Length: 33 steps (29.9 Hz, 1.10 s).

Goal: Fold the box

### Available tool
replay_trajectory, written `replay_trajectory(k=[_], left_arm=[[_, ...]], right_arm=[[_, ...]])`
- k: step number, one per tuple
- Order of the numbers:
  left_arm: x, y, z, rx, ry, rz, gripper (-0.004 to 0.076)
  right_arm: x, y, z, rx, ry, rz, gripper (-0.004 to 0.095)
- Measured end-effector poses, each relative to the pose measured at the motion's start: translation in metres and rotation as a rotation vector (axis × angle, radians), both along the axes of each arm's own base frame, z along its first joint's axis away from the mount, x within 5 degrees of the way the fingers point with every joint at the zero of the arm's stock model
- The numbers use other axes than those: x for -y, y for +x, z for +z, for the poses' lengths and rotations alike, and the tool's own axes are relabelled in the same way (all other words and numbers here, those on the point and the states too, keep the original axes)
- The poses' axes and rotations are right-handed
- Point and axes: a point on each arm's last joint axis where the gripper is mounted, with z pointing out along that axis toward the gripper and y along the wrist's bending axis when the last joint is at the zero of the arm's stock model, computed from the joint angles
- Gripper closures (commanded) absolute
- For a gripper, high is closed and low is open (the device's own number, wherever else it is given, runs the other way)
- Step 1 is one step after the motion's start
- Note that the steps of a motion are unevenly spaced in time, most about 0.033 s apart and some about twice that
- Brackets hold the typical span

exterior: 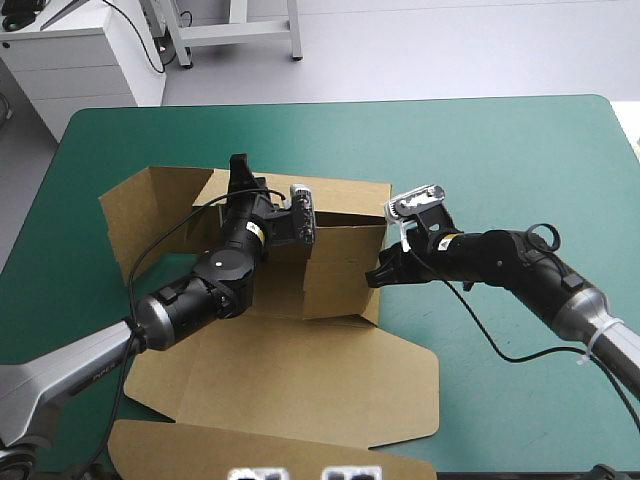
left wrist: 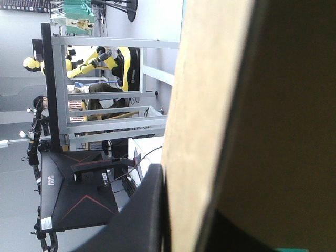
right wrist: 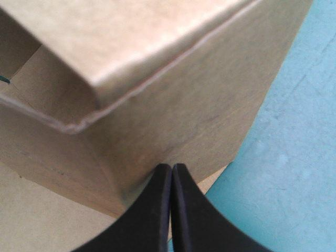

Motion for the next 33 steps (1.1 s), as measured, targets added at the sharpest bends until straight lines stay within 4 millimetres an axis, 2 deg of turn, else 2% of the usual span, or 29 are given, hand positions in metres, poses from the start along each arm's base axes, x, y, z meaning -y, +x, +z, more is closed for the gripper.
replay_trajectory(k=[11, 17, 33], left_arm=[[-0.002, 0.002, 0.006, 0.061, 0.044, -0.017, 0.0732], [0.003, 0.001, 0.005, 0.058, 0.015, -0.041, 0.0732], [0.007, 0.0, 0.003, 0.047, -0.015, -0.051, 0.0731]], right_arm=[[-0.01, -0.012, -0.005, -0.032, -0.052, 0.081, 0.0921], [-0.015, -0.02, 0.0, -0.064, -0.002, 0.097, 0.0922], [-0.015, -0.023, 0.008, -0.057, 0.037, 0.096, 0.0922]])
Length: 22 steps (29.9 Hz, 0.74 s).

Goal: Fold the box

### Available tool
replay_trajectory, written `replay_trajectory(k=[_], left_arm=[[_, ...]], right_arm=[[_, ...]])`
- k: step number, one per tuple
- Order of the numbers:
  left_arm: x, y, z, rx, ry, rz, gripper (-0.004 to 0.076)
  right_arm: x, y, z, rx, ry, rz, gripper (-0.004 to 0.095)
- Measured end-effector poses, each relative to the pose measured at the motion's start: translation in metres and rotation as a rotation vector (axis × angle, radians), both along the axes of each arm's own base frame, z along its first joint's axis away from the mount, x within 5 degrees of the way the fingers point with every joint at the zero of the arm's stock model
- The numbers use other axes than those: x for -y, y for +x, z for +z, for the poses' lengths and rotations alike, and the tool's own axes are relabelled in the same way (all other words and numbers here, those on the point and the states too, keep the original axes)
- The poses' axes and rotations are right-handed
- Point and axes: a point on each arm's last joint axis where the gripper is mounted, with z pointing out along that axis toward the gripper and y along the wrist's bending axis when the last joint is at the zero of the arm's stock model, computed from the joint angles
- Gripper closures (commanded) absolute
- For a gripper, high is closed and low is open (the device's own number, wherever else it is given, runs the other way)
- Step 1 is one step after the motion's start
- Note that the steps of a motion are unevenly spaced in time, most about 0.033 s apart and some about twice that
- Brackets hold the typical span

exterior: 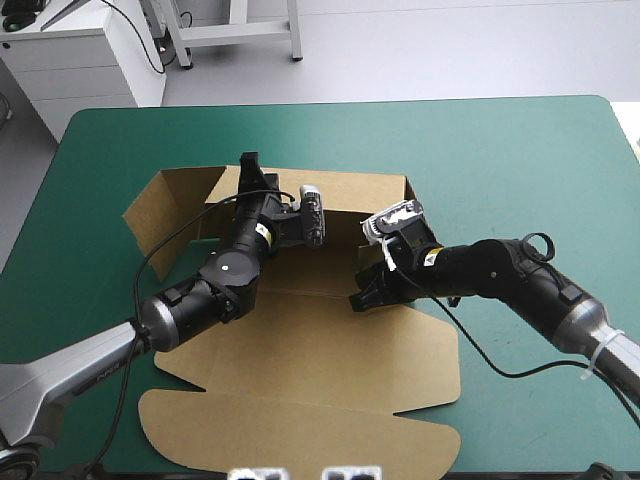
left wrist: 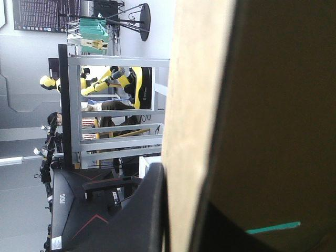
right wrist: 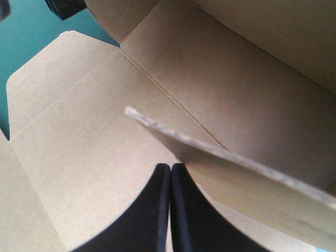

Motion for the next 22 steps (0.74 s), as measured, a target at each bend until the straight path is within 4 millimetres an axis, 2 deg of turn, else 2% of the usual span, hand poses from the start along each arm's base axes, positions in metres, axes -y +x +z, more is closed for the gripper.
replay_trajectory(k=[2, 5, 15, 22], left_arm=[[0.0, 0.0, 0.0, -0.005, -0.005, 0.003, 0.0731], [-0.001, 0.0, -0.001, -0.02, -0.019, 0.013, 0.0731], [0.0, -0.001, -0.002, -0.038, -0.039, 0.022, 0.0731], [-0.001, -0.002, -0.003, -0.046, -0.042, 0.048, 0.0731]], right_arm=[[0.002, -0.001, 0.002, 0.014, -0.005, 0.003, 0.0922], [0.007, -0.006, 0.017, 0.065, -0.007, -0.003, 0.0922], [0.047, -0.02, 0.103, 0.329, -0.084, -0.231, 0.0922], [0.069, -0.017, 0.13, 0.4, -0.178, -0.41, 0.0926]])
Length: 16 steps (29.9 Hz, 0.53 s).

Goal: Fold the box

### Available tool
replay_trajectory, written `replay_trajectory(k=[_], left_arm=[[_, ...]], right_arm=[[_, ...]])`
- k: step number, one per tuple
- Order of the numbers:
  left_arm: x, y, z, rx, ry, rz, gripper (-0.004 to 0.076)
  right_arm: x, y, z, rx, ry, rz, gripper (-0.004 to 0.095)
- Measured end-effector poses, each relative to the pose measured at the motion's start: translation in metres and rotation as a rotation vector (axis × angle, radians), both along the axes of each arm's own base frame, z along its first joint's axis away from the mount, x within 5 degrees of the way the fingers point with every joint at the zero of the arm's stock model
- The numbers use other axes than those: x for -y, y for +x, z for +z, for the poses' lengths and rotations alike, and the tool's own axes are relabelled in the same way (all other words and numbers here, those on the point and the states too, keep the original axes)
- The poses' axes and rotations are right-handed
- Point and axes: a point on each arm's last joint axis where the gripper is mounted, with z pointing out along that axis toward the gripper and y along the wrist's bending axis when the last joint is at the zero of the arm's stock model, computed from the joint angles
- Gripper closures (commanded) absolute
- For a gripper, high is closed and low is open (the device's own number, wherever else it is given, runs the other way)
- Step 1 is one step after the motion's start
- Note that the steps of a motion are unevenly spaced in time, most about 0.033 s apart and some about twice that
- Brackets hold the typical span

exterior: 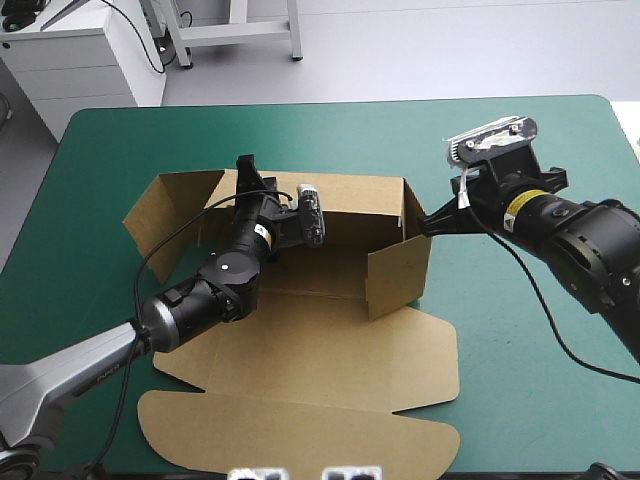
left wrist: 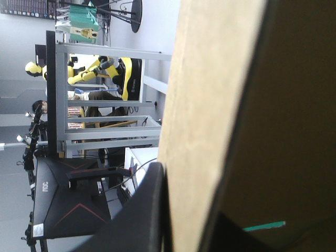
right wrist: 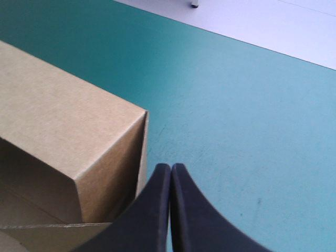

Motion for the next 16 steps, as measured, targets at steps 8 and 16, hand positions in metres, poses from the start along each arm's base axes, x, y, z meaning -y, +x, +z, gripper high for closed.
replay_trajectory(k=[8, 16], left_arm=[[0.006, 0.008, -0.001, -0.04, -0.045, 0.065, 0.0725], [0.018, 0.022, 0.007, -0.082, -0.078, 0.154, 0.0725]], right_arm=[[0.018, 0.009, 0.002, -0.015, 0.013, -0.104, 0.0926], [0.016, 0.048, -0.014, -0.128, 0.004, -0.088, 0.0926]])
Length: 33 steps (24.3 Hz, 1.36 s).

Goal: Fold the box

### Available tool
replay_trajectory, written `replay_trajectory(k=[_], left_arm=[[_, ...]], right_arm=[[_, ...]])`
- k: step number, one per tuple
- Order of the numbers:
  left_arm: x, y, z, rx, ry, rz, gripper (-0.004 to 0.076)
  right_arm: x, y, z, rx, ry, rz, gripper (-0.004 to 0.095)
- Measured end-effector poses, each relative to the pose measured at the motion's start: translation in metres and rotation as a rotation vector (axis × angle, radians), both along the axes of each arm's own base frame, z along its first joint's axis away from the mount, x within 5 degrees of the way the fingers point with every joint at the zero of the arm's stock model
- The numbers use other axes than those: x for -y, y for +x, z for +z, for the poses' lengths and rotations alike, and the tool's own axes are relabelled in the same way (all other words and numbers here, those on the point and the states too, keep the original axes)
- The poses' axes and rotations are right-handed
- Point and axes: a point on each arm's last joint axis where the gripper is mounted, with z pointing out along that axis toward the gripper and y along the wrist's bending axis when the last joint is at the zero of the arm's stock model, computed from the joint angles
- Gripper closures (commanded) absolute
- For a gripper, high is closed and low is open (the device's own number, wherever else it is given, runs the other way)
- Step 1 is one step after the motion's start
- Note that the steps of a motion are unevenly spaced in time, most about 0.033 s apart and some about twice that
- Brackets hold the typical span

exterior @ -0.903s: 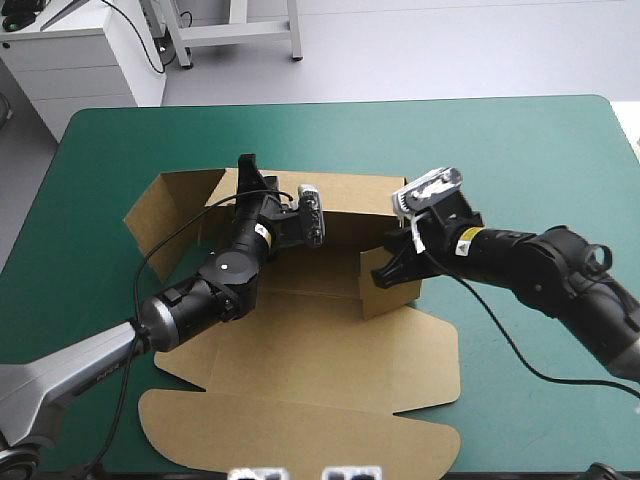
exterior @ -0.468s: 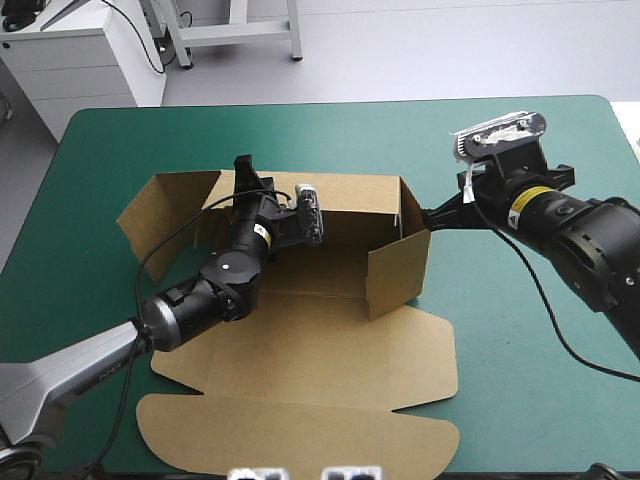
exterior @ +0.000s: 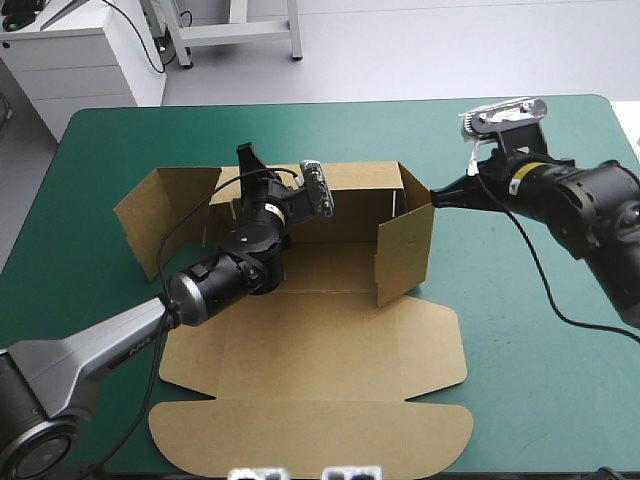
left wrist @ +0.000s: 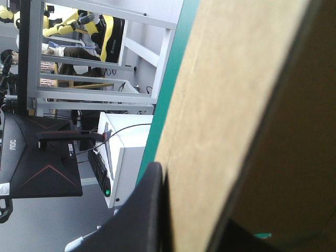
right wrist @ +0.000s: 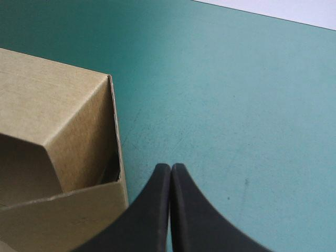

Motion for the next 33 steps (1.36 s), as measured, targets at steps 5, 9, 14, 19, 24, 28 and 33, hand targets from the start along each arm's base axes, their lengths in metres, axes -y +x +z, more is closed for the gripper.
replay_trajectory(k=[5, 9, 14, 19, 24, 28, 33], left_arm=[[0.002, 0.002, -0.003, -0.006, 0.015, 0.013, 0.0725], [0.001, 0.002, -0.002, -0.005, 0.017, 0.019, 0.0725], [0.0, 0.002, -0.002, -0.007, 0.025, 0.038, 0.0725], [-0.001, 0.002, -0.002, -0.007, 0.031, 0.038, 0.0725], [-0.001, 0.002, -0.002, -0.008, 0.041, 0.037, 0.0725], [-0.001, 0.002, -0.002, -0.009, 0.043, 0.038, 0.0725], [-0.001, 0.002, -0.002, -0.01, 0.049, 0.036, 0.0725]], right_arm=[[-0.006, 0.034, 0.0, -0.045, -0.02, 0.007, 0.0926], [-0.01, 0.069, -0.005, -0.097, -0.003, 0.009, 0.0926], [-0.014, 0.105, -0.025, -0.205, 0.051, 0.027, 0.0926], [-0.022, 0.128, -0.063, -0.363, 0.058, 0.044, 0.0926], [-0.031, 0.125, -0.086, -0.438, 0.116, 0.118, 0.0926], [-0.031, 0.101, -0.1, -0.43, 0.173, 0.169, 0.0926], [-0.03, 0.057, -0.114, -0.305, 0.273, 0.258, 0.0926]])
